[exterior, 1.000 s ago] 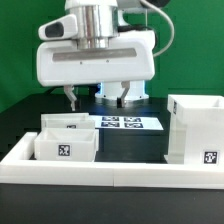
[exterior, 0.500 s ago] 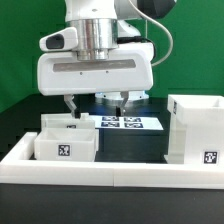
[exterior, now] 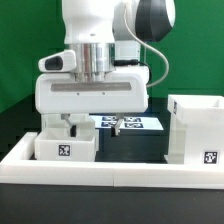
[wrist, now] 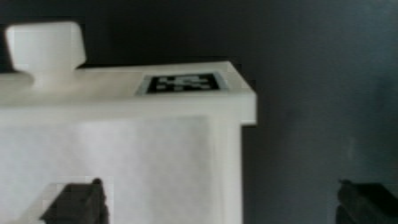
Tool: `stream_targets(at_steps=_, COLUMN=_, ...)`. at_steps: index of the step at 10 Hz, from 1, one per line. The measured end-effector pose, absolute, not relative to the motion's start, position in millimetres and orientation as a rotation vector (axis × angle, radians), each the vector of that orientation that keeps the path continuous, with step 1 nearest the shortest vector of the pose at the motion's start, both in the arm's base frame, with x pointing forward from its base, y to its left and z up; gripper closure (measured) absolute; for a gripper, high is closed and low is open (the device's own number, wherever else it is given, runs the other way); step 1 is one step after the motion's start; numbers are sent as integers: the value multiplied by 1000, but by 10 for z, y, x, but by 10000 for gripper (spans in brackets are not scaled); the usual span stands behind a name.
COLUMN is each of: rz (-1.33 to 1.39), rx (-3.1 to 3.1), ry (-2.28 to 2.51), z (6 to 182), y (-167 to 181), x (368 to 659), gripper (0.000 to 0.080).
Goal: Assemble drawer
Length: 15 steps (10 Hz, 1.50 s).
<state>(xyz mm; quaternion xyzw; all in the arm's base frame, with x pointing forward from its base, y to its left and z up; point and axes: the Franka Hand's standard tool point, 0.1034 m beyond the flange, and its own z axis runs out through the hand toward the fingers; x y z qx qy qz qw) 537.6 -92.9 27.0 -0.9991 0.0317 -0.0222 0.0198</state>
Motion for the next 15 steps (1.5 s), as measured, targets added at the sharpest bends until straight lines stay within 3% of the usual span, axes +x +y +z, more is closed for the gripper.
stream_targets(at_steps=5, rz=-55, rx=-3112, ry=94, z=56, y=-914, x=5304, gripper=151)
stream_targets(at_steps=6, rz=-54, rx=-3112, ry=94, z=53, y=-914, x=5300, gripper=193)
stream_targets(at_steps=7, rz=-54, rx=-3112, ry=94, z=52, y=-914, x=5300, gripper=339)
stream_targets(at_steps=8, rz=-53, rx=-3112, ry=94, z=51, y=-914, x=5299, gripper=339)
stream_targets(at_steps=11, rz=-53, rx=-3112, ry=94, z=50, y=-914, x=5298, gripper=736)
stream_targets(at_steps=15, rz=-53, rx=-3112, ry=94, z=50, y=-915, x=5299, gripper=759)
